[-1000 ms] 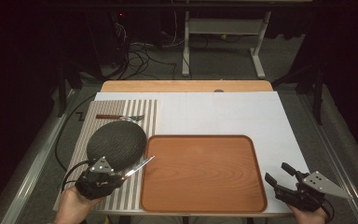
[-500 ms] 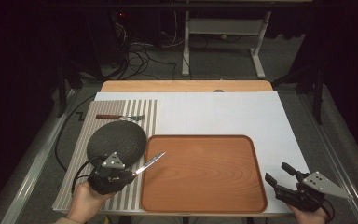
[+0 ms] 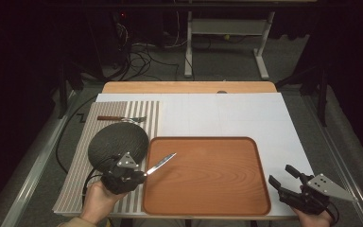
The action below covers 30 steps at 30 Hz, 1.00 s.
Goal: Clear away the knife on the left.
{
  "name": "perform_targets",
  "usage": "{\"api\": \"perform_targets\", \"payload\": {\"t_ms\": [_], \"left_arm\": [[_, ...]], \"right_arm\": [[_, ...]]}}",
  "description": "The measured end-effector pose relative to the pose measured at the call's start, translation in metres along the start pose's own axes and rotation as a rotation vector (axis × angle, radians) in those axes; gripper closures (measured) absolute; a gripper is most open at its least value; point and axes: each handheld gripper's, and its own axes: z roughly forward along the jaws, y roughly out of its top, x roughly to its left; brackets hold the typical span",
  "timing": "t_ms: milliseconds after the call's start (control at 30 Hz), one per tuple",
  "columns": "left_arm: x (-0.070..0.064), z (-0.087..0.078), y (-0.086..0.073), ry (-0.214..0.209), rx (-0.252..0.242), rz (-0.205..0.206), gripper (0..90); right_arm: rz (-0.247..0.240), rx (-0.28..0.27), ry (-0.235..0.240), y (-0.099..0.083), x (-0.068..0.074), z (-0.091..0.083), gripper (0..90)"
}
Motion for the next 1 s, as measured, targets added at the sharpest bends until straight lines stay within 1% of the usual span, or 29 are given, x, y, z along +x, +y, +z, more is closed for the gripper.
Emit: {"api": "perform_targets", "payload": {"t_ms": [100,200,233,267,333,500,767,800,1000], "left_arm": [[-0.002,0.002,0.003,0.000,-0.005,0.010,72.6],[-0.004,0.004,0.006,0.003,-0.011,0.006,72.6],[-0.004,0.005,0.007,0.002,-0.008,0.015,72.6],[-0.005,0.006,0.008,0.003,-0.009,0.012,72.6],[-0.007,0.011,0.013,0.004,0.002,0.011,72.6],[-0.010,0.017,0.019,0.001,0.005,0.010,72.6],[-0.016,0.032,0.033,-0.014,0.034,0.025,72.6],[-0.018,0.036,0.037,-0.018,0.040,0.029,72.6],[-0.024,0.045,0.046,-0.024,0.058,0.046,72.5]], "right_arm": [[-0.001,-0.001,-0.001,0.000,0.000,0.000,26.0],[0.000,-0.001,-0.001,0.000,0.000,0.000,26.0],[-0.001,-0.002,0.000,0.000,0.000,0.000,26.0],[-0.002,-0.001,0.000,0.000,0.000,0.000,26.0],[-0.002,-0.002,0.000,0.000,0.000,0.000,26.0],[-0.001,0.000,0.002,0.000,0.000,0.000,26.0],[0.000,0.000,0.002,0.000,0.000,0.000,26.0],[0.000,0.000,0.003,0.000,0.000,0.000,26.0],[0.000,0.000,0.004,0.000,0.000,0.000,26.0]]}}
